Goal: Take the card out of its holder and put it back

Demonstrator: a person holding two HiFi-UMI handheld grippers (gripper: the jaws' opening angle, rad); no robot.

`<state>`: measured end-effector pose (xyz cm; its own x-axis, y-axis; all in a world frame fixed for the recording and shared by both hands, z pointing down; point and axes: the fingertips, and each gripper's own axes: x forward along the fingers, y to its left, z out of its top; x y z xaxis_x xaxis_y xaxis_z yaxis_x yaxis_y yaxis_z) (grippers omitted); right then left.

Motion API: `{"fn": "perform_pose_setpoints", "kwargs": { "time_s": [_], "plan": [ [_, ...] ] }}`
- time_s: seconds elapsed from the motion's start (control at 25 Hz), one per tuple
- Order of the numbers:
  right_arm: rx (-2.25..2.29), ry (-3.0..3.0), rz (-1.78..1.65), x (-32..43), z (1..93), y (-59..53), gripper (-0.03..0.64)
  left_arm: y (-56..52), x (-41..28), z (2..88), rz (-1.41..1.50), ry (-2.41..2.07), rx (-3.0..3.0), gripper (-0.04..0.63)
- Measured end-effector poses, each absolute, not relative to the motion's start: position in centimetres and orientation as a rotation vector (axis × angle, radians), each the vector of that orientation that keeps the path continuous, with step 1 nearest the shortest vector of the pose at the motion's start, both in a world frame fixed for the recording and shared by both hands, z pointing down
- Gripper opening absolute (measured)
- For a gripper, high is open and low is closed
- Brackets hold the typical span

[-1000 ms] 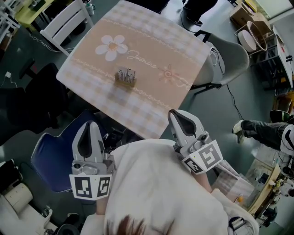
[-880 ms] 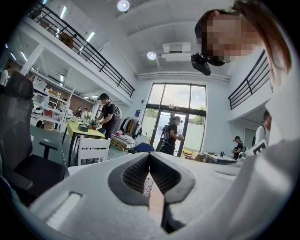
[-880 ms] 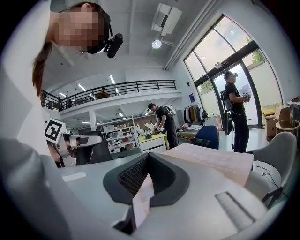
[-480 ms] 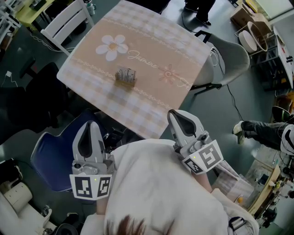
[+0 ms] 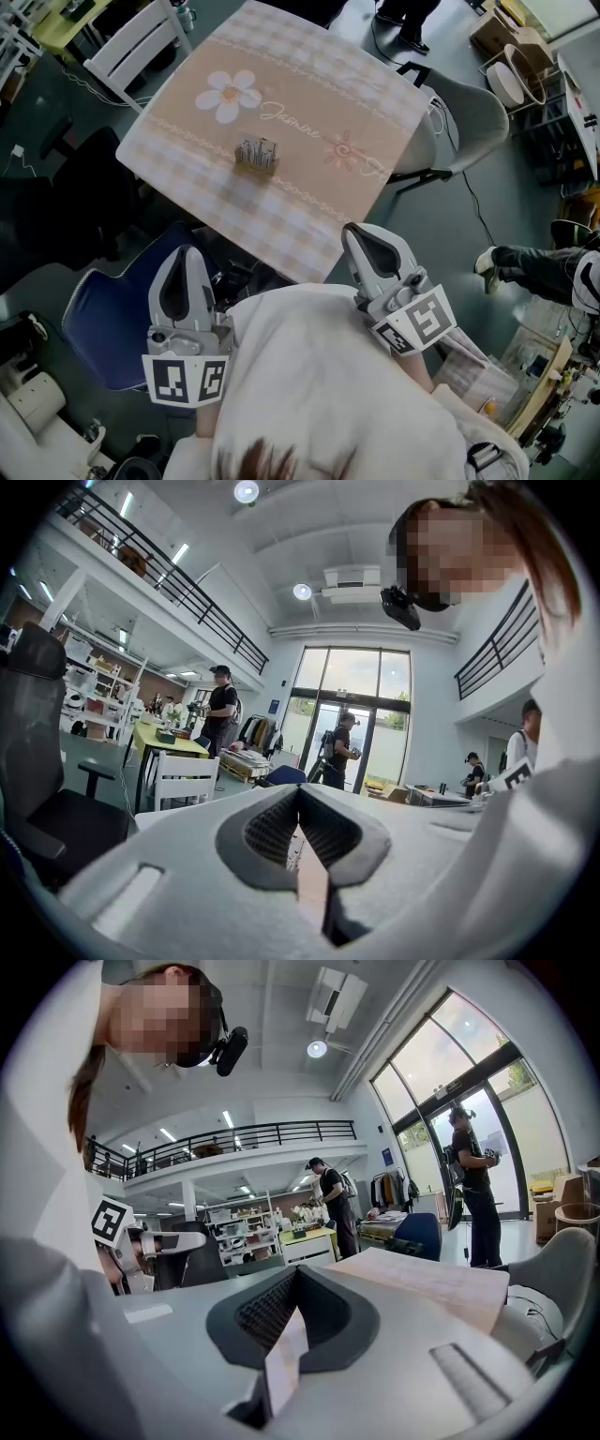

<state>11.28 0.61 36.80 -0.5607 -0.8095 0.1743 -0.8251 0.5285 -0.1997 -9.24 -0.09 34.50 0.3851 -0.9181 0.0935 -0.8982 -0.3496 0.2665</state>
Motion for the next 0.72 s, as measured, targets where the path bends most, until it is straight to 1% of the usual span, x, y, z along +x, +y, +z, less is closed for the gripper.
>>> {"fn": "perform_pose_setpoints", "kwargs": {
  "time_s": [0.72],
  "plan": [
    [1.422, -2.695, 0.373, 11.79, 36.65, 0.64, -0.002, 0.17, -8.86, 34.48, -0.112, -1.618, 2.365, 0.000]
  ]
}}
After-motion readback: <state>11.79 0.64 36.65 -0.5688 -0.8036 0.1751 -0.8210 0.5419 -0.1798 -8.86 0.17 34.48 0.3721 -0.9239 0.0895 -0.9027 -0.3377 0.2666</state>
